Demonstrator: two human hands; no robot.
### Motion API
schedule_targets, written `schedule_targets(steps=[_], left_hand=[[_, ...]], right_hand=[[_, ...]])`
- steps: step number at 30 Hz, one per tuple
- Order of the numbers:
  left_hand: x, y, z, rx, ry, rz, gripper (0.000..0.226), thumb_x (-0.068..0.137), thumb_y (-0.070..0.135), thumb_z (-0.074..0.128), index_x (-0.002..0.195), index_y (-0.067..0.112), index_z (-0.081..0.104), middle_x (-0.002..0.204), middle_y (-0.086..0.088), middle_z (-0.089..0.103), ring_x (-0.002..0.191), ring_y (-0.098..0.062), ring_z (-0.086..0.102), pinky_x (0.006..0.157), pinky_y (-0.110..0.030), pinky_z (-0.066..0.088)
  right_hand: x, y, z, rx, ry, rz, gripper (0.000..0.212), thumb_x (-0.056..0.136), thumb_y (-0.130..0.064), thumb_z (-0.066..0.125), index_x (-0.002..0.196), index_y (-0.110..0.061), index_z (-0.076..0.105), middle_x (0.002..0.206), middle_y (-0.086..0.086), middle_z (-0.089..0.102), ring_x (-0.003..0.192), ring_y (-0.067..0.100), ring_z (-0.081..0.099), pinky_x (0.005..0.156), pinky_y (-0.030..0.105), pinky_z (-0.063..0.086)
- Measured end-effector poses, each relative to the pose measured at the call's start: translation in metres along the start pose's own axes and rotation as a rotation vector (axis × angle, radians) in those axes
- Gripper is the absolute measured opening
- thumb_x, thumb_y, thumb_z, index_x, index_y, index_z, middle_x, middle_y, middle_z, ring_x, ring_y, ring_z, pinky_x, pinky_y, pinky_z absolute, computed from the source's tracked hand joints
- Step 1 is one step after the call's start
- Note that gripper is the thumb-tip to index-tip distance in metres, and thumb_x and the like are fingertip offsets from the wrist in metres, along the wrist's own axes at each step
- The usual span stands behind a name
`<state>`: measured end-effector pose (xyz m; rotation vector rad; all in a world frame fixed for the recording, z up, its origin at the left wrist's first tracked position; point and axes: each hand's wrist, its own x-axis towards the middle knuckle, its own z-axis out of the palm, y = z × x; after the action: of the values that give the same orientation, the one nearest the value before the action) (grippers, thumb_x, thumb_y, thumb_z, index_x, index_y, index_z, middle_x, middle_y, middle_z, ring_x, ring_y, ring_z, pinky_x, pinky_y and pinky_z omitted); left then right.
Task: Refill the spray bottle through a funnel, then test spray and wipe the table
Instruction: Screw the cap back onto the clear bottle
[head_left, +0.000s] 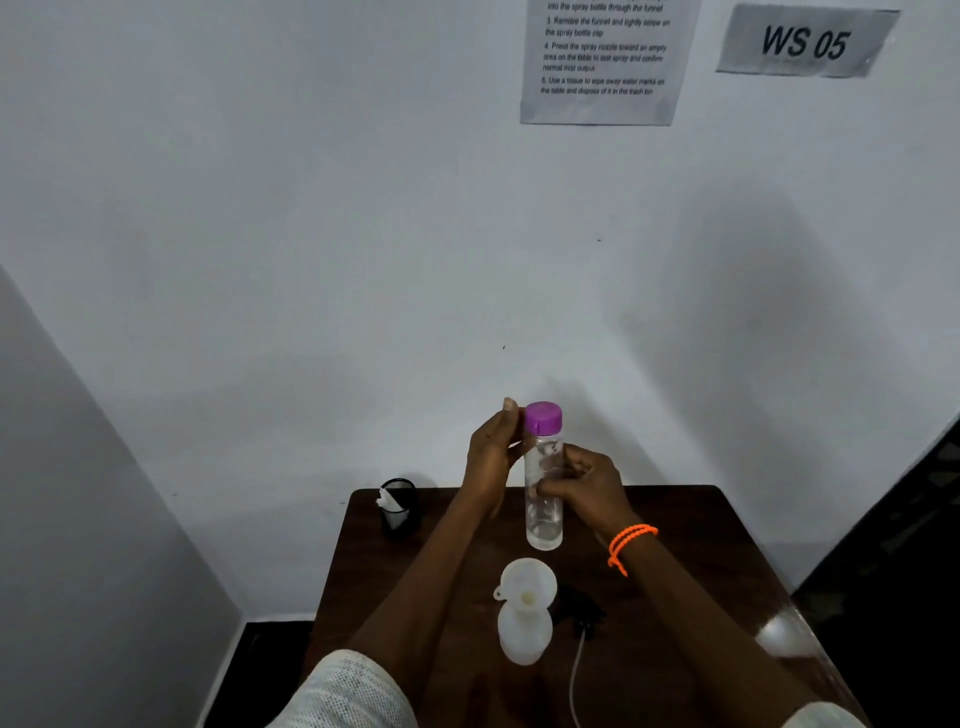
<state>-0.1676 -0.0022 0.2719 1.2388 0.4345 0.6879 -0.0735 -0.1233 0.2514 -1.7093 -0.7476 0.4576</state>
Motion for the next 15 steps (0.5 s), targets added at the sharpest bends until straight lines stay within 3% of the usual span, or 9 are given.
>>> schedule_targets(steps=[4, 9, 15], left_hand=[[-0.002, 0.0, 0.004, 0.156, -0.021, 0.067, 0.034, 0.082, 0.047, 0.076, 0.104, 0.02, 0.076, 0.103, -0.006, 0.076, 0.1, -0.023, 0.07, 0.098, -0.046, 0.054], [0.001, 0.001, -0.004, 0.119, -0.047, 0.04, 0.036, 0.084, 0.054, 0.071, 0.102, 0.023, 0.078, 0.105, -0.006, 0.076, 0.104, -0.021, 0.07, 0.101, -0.043, 0.052], [0.008, -0.004, -0.015, 0.184, -0.077, 0.069, 0.041, 0.084, 0.054, 0.068, 0.106, 0.021, 0.076, 0.112, -0.009, 0.073, 0.111, -0.026, 0.067, 0.103, -0.049, 0.049]], right_hand=[[0.002, 0.001, 0.004, 0.001, -0.022, -0.011, 0.037, 0.06, -0.007, 0.083, 0.094, -0.021, 0.078, 0.089, 0.0, 0.078, 0.085, 0.018, 0.075, 0.085, 0.046, 0.061], [0.007, 0.005, 0.004, 0.002, -0.061, 0.012, 0.036, 0.057, -0.011, 0.085, 0.091, -0.02, 0.079, 0.09, 0.002, 0.078, 0.088, 0.02, 0.075, 0.088, 0.048, 0.06], [0.015, 0.009, 0.01, 0.037, -0.083, 0.041, 0.042, 0.053, -0.013, 0.089, 0.094, -0.018, 0.079, 0.094, 0.003, 0.078, 0.091, 0.021, 0.075, 0.089, 0.049, 0.059]])
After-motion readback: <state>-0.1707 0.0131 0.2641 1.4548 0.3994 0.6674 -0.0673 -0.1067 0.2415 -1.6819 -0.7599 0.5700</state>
